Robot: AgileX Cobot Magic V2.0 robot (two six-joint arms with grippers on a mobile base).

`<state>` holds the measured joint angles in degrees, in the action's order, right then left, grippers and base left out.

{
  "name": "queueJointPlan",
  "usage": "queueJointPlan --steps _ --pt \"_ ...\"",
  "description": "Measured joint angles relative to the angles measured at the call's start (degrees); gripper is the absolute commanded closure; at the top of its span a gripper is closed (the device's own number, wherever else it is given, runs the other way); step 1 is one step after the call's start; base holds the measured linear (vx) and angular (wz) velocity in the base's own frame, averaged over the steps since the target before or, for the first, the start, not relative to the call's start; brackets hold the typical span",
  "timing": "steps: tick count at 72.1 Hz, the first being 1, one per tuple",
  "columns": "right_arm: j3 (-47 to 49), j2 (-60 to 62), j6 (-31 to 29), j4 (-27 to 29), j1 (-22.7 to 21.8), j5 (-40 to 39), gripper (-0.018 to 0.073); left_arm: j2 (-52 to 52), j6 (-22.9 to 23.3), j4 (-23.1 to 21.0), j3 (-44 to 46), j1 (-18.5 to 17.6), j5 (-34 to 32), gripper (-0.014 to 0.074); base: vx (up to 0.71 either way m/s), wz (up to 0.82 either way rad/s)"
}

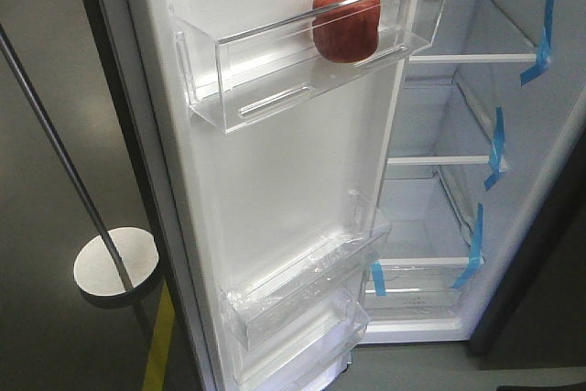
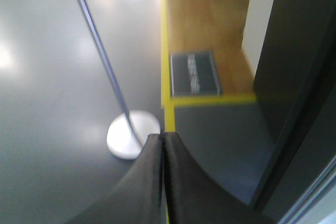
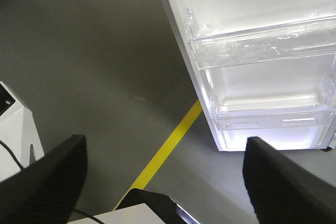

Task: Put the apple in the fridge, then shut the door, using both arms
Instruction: 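Raise the left gripper toward the refrigerator door edge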

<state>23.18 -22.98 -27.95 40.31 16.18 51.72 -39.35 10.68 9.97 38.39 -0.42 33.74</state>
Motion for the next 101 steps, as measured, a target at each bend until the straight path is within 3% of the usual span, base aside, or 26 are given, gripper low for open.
queueJointPlan --steps 14,33,50,74,89,101 --pt "0.00 0.00 0.00 0.00 0.00 0.00 -0.0020 -17.70 0.00 0.37 9.37 0.00 5.86 0.0603 0.00 0.00" --pt "0.00 0.00 0.00 0.00 0.00 0.00 -0.0020 -36.17 -1.45 -2.20 20.64 0.00 5.29 0.0603 0.00 0.00" --pt "0.00 0.00 0.06 0.00 0.00 0.00 -0.0020 -48.33 -13.23 -14.42 31.05 0.00 6.34 0.0603 0.00 0.00" --pt "0.00 0.00 0.14 0.00 0.00 0.00 -0.0020 -61.00 -21.88 -29.52 43.54 0.00 6.36 0.0603 0.00 0.00" --pt "0.00 0.00 0.14 0.00 0.00 0.00 -0.0020 -66.45 -28.33 -39.70 48.86 -1.82 6.81 0.0603 0.00 0.00" --pt "0.00 0.00 0.14 0.00 0.00 0.00 -0.0020 -67.74 -32.30 -41.79 50.22 -3.71 7.87 0.0603 0.00 0.00"
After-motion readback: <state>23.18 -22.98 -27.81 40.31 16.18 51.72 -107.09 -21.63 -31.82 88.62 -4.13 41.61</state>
